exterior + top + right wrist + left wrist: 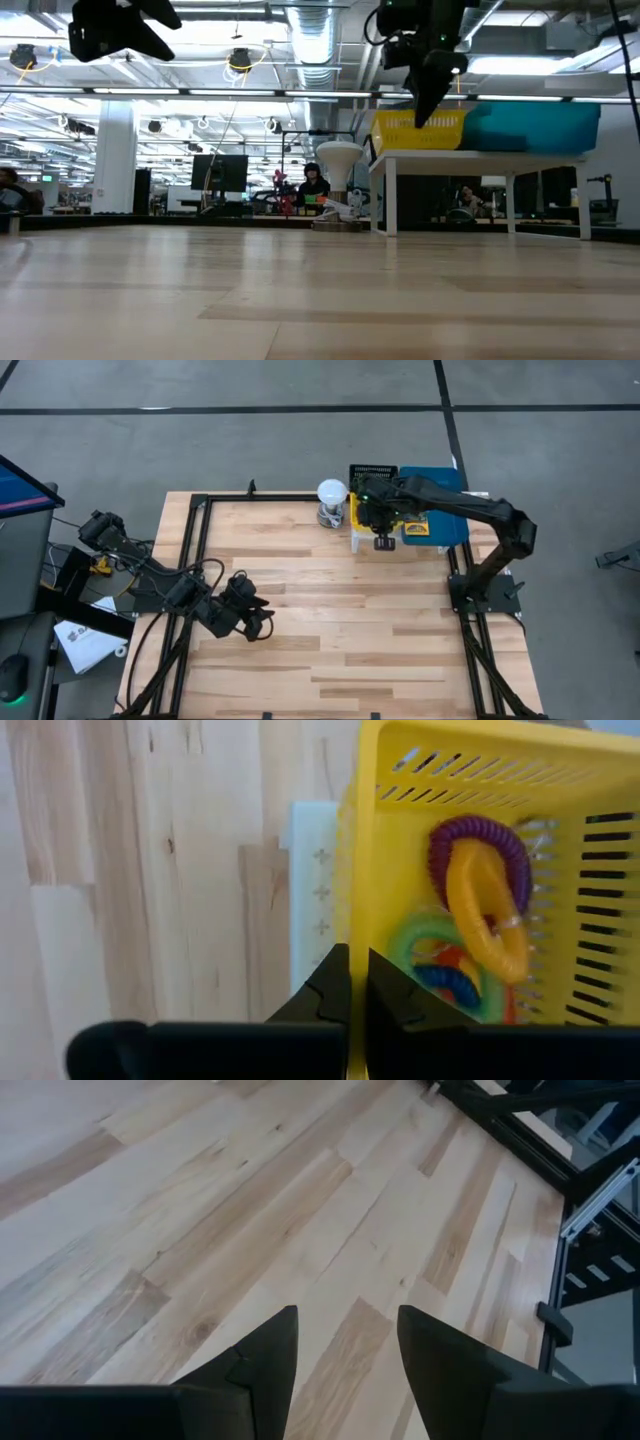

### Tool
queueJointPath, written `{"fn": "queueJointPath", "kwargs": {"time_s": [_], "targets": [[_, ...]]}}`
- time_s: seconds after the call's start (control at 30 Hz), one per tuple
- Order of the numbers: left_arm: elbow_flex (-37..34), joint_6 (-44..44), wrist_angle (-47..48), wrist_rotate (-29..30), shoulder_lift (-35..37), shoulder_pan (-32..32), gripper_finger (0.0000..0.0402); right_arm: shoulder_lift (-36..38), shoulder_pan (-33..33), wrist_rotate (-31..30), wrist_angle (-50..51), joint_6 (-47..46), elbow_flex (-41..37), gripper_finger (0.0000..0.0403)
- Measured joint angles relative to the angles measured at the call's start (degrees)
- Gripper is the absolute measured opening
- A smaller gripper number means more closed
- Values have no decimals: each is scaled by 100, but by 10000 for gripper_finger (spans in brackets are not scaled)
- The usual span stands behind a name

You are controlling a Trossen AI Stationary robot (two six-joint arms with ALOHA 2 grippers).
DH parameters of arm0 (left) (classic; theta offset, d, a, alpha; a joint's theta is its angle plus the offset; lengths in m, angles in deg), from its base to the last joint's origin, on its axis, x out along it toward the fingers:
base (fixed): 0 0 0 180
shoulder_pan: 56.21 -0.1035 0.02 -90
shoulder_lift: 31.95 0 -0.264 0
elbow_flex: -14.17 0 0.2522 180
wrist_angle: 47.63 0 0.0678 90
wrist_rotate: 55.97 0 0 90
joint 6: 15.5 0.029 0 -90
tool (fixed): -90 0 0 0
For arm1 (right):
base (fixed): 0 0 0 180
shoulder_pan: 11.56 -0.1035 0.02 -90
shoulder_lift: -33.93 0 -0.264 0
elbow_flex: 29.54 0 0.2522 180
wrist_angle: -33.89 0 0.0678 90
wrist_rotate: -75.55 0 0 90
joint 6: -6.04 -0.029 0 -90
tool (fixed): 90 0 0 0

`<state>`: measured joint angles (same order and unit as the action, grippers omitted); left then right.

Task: Pick & Place Office Desk Supplies
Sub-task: Put the yellow bin on the shelf

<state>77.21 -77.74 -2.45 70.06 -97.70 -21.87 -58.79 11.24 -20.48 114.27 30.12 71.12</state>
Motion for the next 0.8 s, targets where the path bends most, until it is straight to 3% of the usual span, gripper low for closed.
{"fn": "queueJointPath", "kwargs": {"time_s": [0.5, 0.8], "targets": [[0, 39, -20, 0, 0, 0, 168, -64, -58, 2, 78, -27, 4, 1], [0, 44, -18, 0, 0, 0, 168, -64, -56, 318, 111, -260, 4, 65]]}}
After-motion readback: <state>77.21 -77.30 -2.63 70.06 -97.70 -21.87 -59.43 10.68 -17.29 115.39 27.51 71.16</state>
